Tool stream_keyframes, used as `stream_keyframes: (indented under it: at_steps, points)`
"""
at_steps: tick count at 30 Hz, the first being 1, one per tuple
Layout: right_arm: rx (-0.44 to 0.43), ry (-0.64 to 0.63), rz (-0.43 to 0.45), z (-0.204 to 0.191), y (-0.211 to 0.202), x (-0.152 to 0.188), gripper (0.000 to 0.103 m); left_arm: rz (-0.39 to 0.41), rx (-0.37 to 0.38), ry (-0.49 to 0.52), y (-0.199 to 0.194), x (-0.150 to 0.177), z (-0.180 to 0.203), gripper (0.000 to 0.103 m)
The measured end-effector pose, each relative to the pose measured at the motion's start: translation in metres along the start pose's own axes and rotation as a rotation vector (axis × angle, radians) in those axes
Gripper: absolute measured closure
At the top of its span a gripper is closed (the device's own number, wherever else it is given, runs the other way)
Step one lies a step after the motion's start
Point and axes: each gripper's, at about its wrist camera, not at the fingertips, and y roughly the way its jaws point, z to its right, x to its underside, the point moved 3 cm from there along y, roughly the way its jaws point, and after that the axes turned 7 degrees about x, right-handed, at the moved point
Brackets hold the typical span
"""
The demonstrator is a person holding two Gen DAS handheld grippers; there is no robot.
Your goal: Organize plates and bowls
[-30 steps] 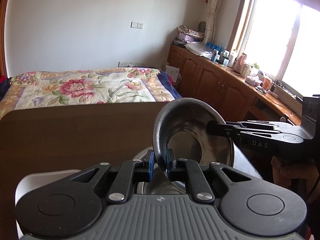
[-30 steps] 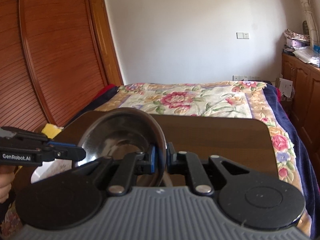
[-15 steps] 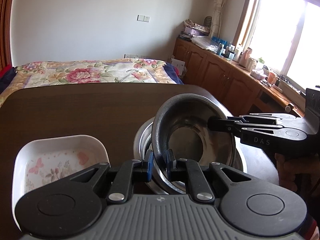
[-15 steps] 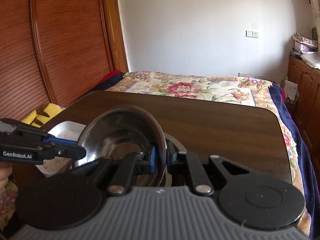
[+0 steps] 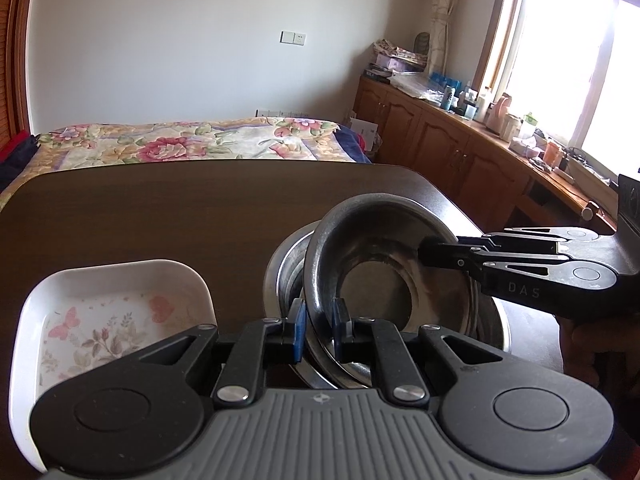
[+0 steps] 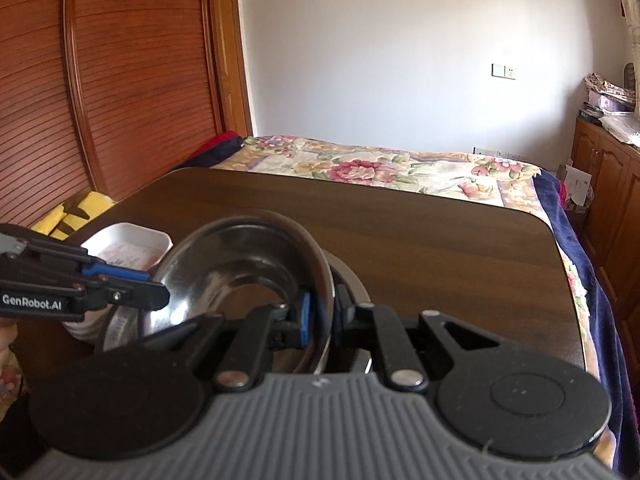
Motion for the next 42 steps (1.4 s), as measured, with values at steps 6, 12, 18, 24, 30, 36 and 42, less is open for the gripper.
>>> stream_keyframes:
  at_steps: [6,12,18,24,30,36,42]
  points:
    - [0.014,-0.006,0.023,-0.001,-0.003,0.001,0.088,0.018,-0.002,-0.014,-0.002,0.001,-0.001,0.063]
    - [0.005,0.008,0.042,0.003,-0.006,-0.003,0.088,0.053,-0.005,-0.026,-0.013,0.002,0.0,0.063]
    - [0.01,0.048,0.064,0.005,-0.015,-0.001,0.088,0.097,-0.025,-0.001,-0.021,0.0,0.003,0.059]
    - [0.02,0.088,0.089,0.008,-0.025,0.005,0.087,0.13,-0.037,0.005,-0.024,0.004,0.0,0.041]
    - [0.055,0.119,0.107,0.01,-0.028,0.014,0.058,0.147,-0.058,0.01,-0.024,0.007,-0.003,0.023]
    - [0.066,0.136,0.088,0.009,-0.023,0.024,0.041,0.16,-0.077,0.028,-0.022,0.011,-0.006,0.001]
    - [0.088,0.135,0.086,0.003,-0.02,0.032,0.023,0.167,-0.075,0.053,-0.021,0.016,-0.008,0.0]
